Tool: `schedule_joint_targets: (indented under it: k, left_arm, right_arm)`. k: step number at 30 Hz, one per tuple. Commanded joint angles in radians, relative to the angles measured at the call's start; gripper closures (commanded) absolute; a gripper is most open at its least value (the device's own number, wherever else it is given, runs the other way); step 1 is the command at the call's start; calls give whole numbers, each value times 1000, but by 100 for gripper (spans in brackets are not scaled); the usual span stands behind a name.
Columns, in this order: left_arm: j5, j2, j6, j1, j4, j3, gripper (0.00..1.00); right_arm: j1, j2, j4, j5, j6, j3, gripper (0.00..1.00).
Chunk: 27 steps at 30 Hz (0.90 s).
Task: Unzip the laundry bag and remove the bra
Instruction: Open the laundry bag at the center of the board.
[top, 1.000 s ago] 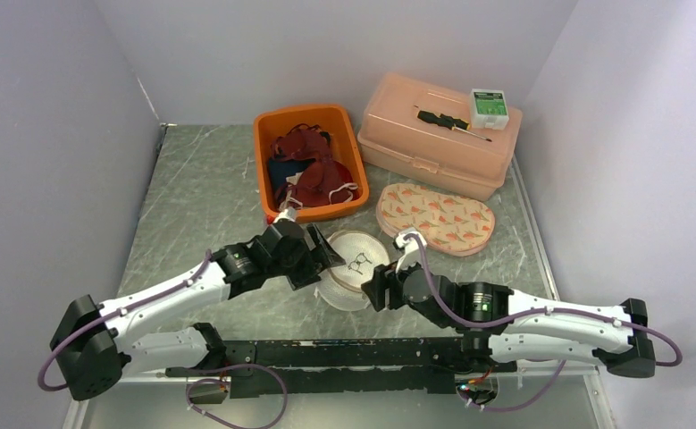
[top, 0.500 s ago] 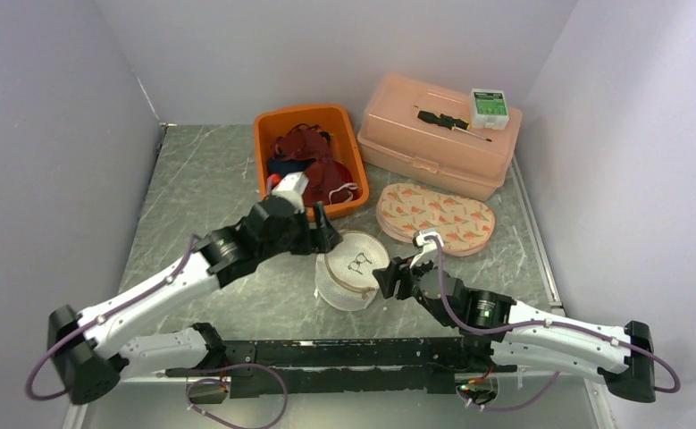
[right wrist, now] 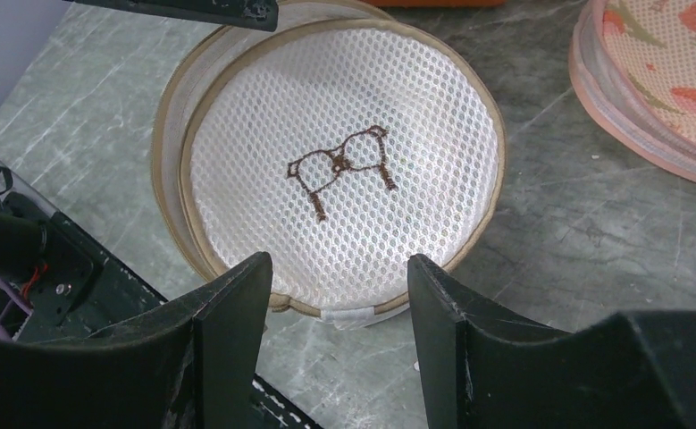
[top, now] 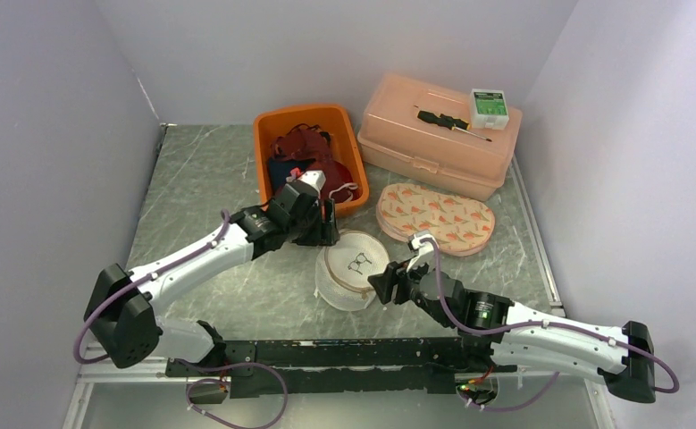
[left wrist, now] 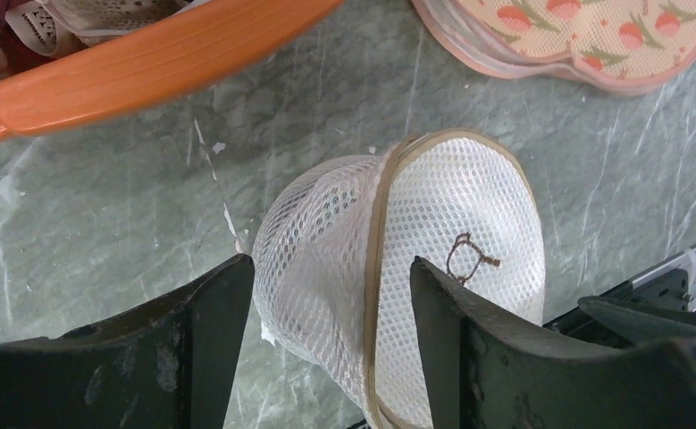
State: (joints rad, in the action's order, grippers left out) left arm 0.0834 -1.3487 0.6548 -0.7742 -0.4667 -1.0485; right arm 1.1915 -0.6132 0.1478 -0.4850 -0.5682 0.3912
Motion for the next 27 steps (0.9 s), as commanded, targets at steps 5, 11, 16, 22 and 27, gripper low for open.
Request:
schedule_joint_targets:
  k: [5, 11, 16, 22, 27]
  left_arm:
    - [-68, -48, -106, -2, -10, -32, 61]
    - [-74, -46, -95, -3, 14, -12, 97]
    - [-68, 82, -31, -4, 66, 72, 97]
    - [-2, 267, 189, -25, 193, 307, 97]
    - [98, 361, 299, -62, 248, 416, 97]
  right_arm:
    - [-5, -44, -59, 38, 29, 54, 39]
    - [-5, -28, -13, 8, 14, 89, 39]
    - [-50, -23, 64, -52, -48, 133, 35]
    - [-129, 27, 118, -29, -198, 125, 26]
    - [-137, 99, 134, 23, -452, 48, 24]
